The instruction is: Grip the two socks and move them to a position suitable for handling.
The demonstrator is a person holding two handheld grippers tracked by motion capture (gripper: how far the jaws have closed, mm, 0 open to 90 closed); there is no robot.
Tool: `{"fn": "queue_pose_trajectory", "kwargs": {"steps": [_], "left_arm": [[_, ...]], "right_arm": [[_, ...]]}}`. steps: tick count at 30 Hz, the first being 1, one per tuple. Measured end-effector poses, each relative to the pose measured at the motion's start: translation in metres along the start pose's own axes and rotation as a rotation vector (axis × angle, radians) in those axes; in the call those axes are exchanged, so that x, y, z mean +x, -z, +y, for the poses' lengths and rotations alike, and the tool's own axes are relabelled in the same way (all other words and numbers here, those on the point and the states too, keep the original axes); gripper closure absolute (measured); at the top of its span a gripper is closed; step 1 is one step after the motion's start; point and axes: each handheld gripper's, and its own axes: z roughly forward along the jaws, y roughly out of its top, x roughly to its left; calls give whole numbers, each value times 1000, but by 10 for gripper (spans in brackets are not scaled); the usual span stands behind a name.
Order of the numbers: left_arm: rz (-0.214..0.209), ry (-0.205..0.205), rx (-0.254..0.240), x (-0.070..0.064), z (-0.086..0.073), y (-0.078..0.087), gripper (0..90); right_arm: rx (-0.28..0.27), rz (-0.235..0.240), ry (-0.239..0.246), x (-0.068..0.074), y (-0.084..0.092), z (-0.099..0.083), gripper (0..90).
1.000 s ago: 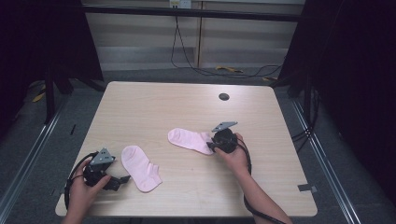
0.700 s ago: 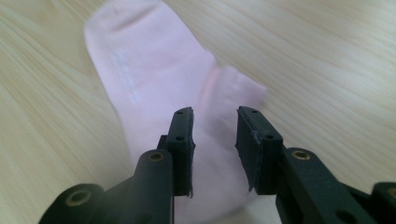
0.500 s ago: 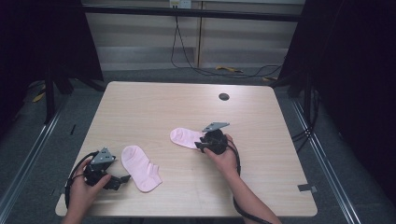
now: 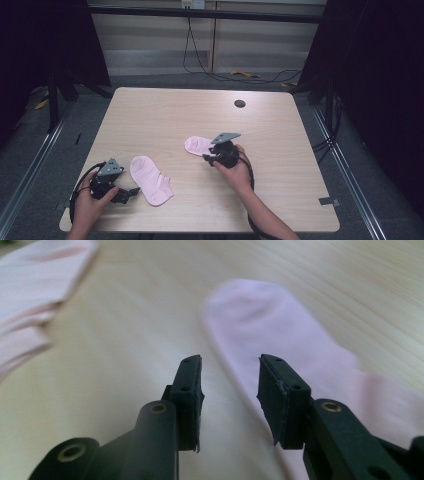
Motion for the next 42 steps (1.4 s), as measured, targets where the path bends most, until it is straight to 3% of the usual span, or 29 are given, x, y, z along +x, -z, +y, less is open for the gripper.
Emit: {"fn": "queue_pose_trajectory", "kwargs": {"steps": [2, 6, 10, 12, 16, 22, 27, 42], "left_arm": [[0, 0, 0, 0, 0, 0, 0], [0, -1, 0, 0, 0, 0, 0], [0, -1, 0, 0, 0, 0, 0], [0, 0, 0, 0, 0, 0, 0], [2, 7, -6, -1, 0, 0, 0], [2, 7, -6, -1, 0, 0, 0], [2, 7, -6, -1, 0, 0, 0], [2, 9, -5, -1, 0, 0, 0]], "right_arm": [[13, 56, 73, 27, -2, 7, 616], [11, 180, 154, 75, -12, 13, 621], [20, 248, 183, 112, -24, 13, 622], [18, 257, 185, 119, -29, 13, 624], [20, 287, 173, 128, -36, 15, 635], [42, 307, 211, 133, -43, 12, 641], [52, 289, 252, 130, -41, 12, 643], [79, 262, 239, 107, -28, 3, 617]]}}
